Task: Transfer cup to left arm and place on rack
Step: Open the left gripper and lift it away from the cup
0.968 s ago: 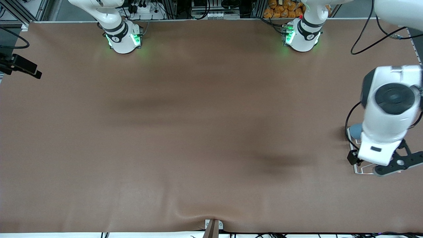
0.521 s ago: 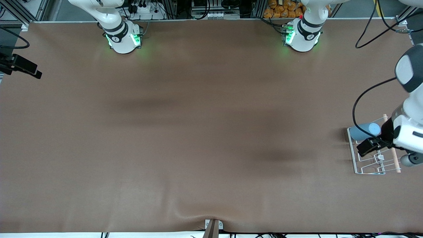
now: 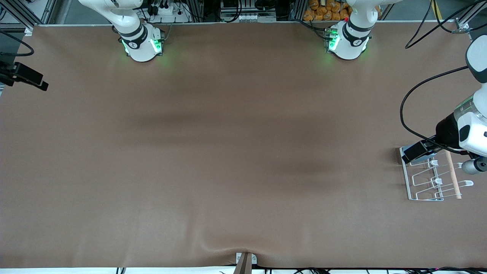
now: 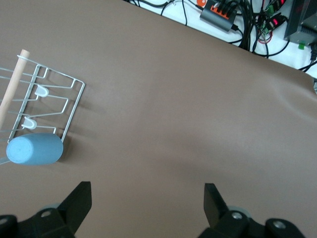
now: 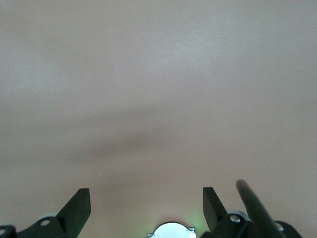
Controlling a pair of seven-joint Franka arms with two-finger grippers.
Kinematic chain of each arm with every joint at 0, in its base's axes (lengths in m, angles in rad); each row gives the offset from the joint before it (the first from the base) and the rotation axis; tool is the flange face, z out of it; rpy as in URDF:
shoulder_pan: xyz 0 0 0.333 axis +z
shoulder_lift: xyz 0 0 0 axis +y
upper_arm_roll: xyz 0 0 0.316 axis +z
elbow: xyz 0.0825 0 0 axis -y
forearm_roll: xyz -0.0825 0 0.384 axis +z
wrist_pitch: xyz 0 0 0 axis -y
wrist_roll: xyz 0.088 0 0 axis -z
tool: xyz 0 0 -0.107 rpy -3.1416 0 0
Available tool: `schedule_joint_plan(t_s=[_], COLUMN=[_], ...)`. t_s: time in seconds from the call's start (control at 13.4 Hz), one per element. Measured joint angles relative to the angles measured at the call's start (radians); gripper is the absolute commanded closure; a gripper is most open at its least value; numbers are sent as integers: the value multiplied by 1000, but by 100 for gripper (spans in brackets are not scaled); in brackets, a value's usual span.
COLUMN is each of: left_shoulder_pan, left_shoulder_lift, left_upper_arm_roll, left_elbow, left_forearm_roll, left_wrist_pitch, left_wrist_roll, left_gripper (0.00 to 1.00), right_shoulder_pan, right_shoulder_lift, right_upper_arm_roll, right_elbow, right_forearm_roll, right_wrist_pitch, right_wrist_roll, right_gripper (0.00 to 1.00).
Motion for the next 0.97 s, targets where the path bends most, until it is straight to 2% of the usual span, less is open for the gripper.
schedule_joint_plan(t_s=[0.37, 0.6, 0.67, 0.82, 0.97], left_shoulder_pan=[-1, -11, -41, -176, -263], left_shoulder_lift=[-41, -48, -49, -59, -81], left_upper_arm_roll=[-8, -6, 29, 185, 281], left_elbow=[-1, -7, -7, -10, -30], left_forearm_roll=[0, -1, -2, -8, -39], left_wrist_pitch=[-90, -99, -99, -99, -104], left_wrist_roll=[4, 84, 102, 121, 150], left_gripper=[0, 0, 0, 0, 0], right_shoulder_pan=[0, 0, 0, 0, 2], right_shoulder_lift=[0, 0, 1, 10, 26], right_upper_arm_roll=[0, -1, -2, -1, 3], right_elbow=[0, 0, 0, 0, 0], right_forearm_roll=[0, 0, 0, 1, 1], right_wrist_pitch=[1, 2, 3, 13, 21], right_wrist_roll=[0, 0, 0, 0, 0], right_gripper=[0, 0, 0, 0, 0])
